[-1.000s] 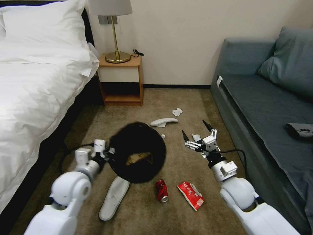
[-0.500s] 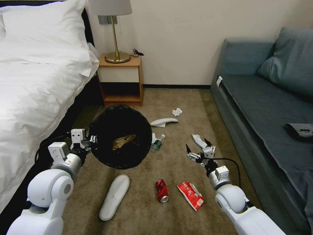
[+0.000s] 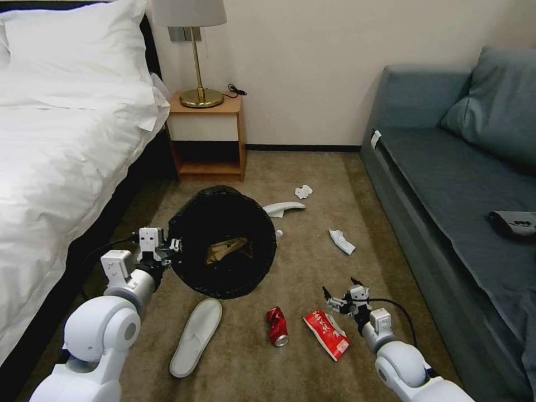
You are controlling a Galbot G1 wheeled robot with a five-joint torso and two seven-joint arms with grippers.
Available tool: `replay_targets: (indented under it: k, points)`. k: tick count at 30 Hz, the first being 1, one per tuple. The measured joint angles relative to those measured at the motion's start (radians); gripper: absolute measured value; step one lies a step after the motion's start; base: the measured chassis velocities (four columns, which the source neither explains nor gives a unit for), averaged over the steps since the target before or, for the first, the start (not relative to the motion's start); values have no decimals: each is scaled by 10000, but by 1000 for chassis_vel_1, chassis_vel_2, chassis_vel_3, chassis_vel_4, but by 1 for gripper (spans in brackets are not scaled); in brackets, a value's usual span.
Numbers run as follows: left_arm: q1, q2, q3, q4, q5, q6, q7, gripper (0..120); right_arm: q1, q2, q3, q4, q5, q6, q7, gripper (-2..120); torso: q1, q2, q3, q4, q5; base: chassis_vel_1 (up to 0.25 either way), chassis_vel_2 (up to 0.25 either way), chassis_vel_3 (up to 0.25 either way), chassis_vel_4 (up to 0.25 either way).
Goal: Pick up the trash bin, then pick up the garbage on the floor and place it into the trash bin.
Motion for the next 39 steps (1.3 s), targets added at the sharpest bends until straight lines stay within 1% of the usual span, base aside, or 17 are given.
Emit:
replay_targets:
  k: [7,12,13,17,24,32,36,38,39]
  points:
    - [159,48,-7,28,132,-64,81,2,-547,-155,8,81,-70,-153,-163,100,0,0,-1,-1,0,0,0,0,0]
    - [155,5,121,55,221,-72,101,2,-729,-239,79,290,-160,-123,-391,100,0,1,0,0,-2,0,0,0,0]
    - [149,-1,209,107,344,-112,119,2,-797,-284,101,354,-237,-80,-493,100,0,0,0,0,-2,0,0,0,0]
    - [184,41,273,129,441,-149,162,2,-913,-337,115,364,-338,-22,-589,100,-1,0,0,0,-1,0,0,0,0]
    - [264,6,290,64,506,-170,190,2,-1146,-331,72,-99,-805,235,-789,100,-1,0,0,-2,-1,0,0,0,0]
    - [349,-45,327,122,747,-249,246,2,-910,-150,19,-649,-962,351,-831,100,0,0,0,1,-1,0,0,0,0]
    - [386,-70,354,126,806,-258,264,2,-797,-6,22,-1149,-1256,548,-939,100,0,0,0,-1,-2,0,0,0,0]
    - [427,-75,354,154,909,-289,298,2,-611,275,132,-1471,-1405,698,-1011,100,0,0,1,-2,-1,0,0,0,0]
    - [427,-75,354,154,909,-289,298,2,-611,275,132,-1471,-1405,698,-1011,100,0,0,1,-2,-1,0,0,0,0]
